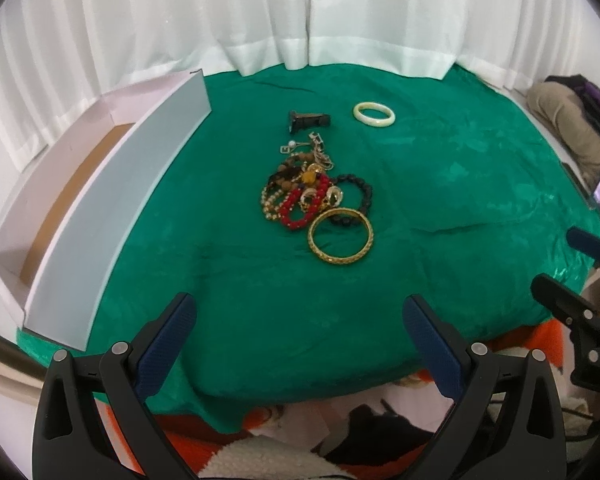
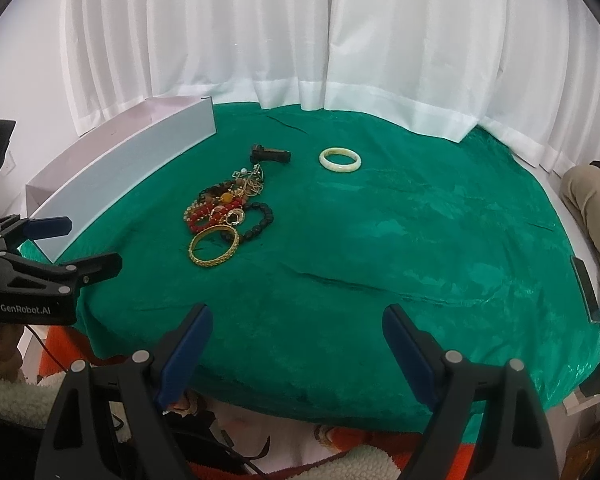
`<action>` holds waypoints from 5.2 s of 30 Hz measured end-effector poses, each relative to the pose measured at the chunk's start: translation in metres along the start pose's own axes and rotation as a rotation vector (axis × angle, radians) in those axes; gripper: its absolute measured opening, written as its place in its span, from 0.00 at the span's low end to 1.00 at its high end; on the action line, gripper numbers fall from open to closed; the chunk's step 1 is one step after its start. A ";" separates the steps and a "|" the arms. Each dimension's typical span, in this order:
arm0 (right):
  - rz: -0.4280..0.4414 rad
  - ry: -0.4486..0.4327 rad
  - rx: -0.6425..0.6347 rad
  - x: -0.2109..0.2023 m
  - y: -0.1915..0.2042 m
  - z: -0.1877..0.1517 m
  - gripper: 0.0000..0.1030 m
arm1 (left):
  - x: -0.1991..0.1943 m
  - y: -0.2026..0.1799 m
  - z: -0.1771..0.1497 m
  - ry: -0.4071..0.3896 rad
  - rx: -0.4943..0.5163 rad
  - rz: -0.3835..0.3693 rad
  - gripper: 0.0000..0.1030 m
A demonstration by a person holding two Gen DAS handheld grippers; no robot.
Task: Organize jewelry
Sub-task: 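Lower the left tool onto the gold bangle and close on it, then carry the gold bangle into the white box with left while right places the black watch there, then withdraw both tools from the box back over the jewelry pile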
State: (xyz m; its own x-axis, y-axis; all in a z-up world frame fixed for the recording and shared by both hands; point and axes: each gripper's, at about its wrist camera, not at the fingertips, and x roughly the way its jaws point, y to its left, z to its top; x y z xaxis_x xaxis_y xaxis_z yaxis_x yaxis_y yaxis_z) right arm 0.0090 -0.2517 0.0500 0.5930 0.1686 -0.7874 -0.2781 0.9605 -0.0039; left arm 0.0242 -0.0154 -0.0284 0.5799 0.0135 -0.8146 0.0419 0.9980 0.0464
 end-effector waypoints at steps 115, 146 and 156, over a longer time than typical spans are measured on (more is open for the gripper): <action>0.440 -0.074 -0.187 0.192 0.242 0.268 0.77 | -0.018 0.233 0.068 -0.215 -0.451 0.269 0.99; 0.237 0.020 -0.025 0.098 0.063 0.023 0.84 | 0.042 0.015 0.008 -0.088 -0.041 -0.065 0.99; 0.214 0.050 -0.084 0.104 0.079 0.009 0.84 | 0.063 0.022 0.004 -0.026 -0.062 -0.030 0.99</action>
State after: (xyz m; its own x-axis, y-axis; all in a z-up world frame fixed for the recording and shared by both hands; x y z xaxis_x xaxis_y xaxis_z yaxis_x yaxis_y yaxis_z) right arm 0.0555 -0.1567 -0.0262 0.4760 0.3530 -0.8055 -0.4569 0.8819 0.1165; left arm 0.0652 0.0069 -0.0765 0.5999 -0.0169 -0.7999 0.0097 0.9999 -0.0139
